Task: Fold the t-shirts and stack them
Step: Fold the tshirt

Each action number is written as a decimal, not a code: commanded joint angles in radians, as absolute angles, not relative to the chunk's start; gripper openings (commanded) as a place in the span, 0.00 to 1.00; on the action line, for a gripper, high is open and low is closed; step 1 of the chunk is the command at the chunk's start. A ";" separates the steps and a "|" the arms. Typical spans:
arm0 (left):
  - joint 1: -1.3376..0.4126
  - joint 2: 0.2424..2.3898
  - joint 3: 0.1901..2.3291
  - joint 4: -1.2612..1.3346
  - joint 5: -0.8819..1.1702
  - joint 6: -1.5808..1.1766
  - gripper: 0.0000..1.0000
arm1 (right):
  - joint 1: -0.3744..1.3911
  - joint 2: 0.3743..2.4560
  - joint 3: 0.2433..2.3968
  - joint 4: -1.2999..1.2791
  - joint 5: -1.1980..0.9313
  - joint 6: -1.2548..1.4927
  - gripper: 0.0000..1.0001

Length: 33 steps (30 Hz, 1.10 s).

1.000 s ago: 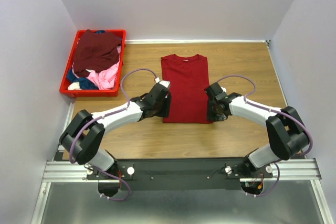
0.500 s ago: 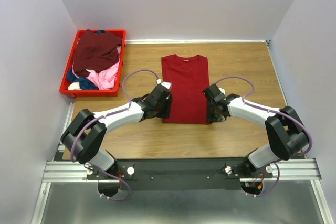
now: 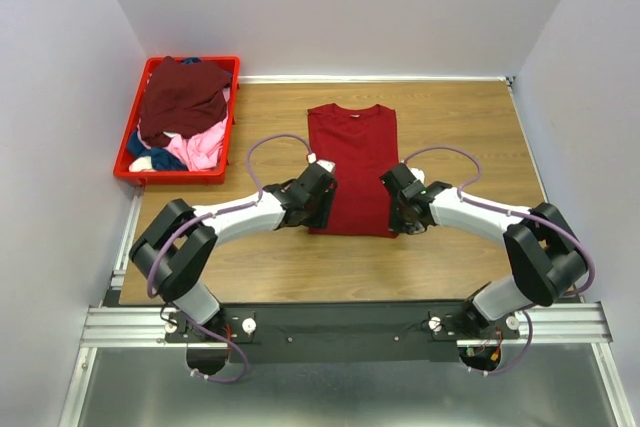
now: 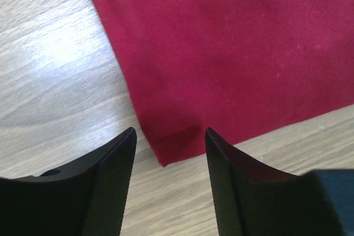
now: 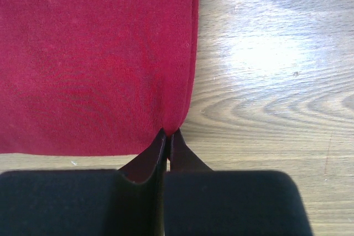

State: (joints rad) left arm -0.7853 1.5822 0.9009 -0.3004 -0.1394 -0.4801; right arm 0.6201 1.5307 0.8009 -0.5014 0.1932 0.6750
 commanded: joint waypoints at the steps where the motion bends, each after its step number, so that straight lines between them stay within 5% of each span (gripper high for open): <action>1: -0.798 1.620 0.942 -0.347 -0.178 -0.476 0.59 | 0.649 1.623 0.730 -0.594 0.179 0.681 0.05; 23: -0.825 1.721 0.954 -0.416 -0.175 -0.497 0.54 | 0.652 1.608 0.724 -0.588 0.186 0.678 0.05; 30: -0.836 1.721 0.934 -0.425 -0.166 -0.505 0.37 | 0.652 1.588 0.724 -0.588 0.192 0.673 0.05; 33: -0.838 1.721 0.922 -0.431 -0.160 -0.503 0.22 | 0.652 1.589 0.729 -0.589 0.178 0.657 0.05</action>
State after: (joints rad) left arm -0.8330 1.6848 0.9680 -0.3794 -0.1631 -0.5037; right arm 0.6296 1.5200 0.8001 -0.4976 0.2031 0.6720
